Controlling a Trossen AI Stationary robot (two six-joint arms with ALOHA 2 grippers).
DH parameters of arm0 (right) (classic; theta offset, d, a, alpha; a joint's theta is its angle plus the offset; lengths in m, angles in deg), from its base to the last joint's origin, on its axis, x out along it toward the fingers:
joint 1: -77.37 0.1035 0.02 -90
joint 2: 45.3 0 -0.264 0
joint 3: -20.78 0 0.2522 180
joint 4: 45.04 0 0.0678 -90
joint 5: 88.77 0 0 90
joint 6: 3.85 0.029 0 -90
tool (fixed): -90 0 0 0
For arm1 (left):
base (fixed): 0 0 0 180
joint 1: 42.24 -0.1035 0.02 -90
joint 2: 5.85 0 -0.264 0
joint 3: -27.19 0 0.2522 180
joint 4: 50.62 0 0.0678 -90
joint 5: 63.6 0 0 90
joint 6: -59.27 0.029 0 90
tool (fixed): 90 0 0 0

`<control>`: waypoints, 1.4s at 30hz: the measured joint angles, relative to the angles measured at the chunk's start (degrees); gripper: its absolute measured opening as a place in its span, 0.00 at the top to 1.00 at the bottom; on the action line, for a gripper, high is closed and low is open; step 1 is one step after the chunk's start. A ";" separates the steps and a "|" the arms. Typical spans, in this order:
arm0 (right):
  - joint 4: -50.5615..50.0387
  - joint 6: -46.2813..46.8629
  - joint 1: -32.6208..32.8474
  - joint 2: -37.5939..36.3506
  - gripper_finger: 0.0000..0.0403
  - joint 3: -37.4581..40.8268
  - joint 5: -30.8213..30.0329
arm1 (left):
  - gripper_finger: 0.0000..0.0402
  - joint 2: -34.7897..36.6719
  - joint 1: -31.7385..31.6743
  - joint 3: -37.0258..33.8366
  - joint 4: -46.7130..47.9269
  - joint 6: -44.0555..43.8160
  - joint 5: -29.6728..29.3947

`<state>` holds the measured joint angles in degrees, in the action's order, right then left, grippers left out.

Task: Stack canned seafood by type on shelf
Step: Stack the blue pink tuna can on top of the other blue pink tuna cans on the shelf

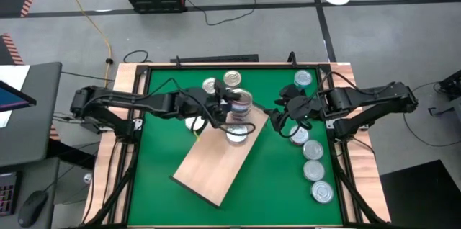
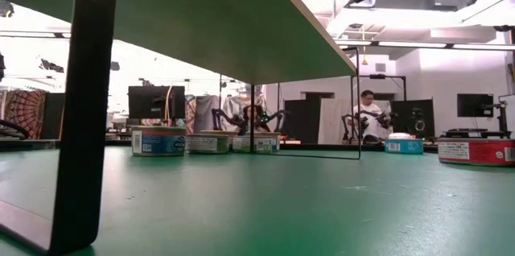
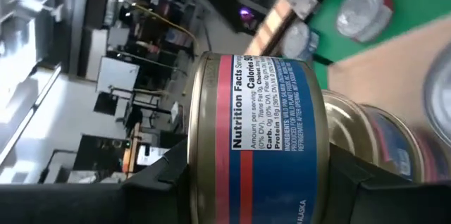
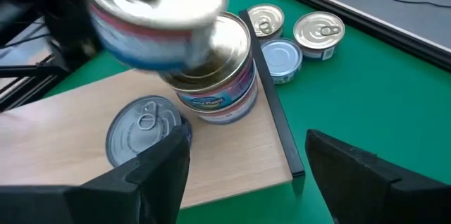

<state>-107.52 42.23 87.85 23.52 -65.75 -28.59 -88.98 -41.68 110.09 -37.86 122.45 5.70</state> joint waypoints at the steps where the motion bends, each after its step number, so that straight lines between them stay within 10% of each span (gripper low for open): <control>1: 0.08 0.02 0.00 0.00 0.24 0.00 0.00 | 0.55 -0.60 0.00 0.00 0.13 0.87 -0.02; 42: 2.41 0.05 0.04 0.02 0.24 0.00 -0.24 | 0.35 0.33 -4.30 2.27 9.71 -11.53 16.07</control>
<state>-105.11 42.29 87.89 23.54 -65.75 -28.83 -88.65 -45.98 112.36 -28.14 110.92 21.76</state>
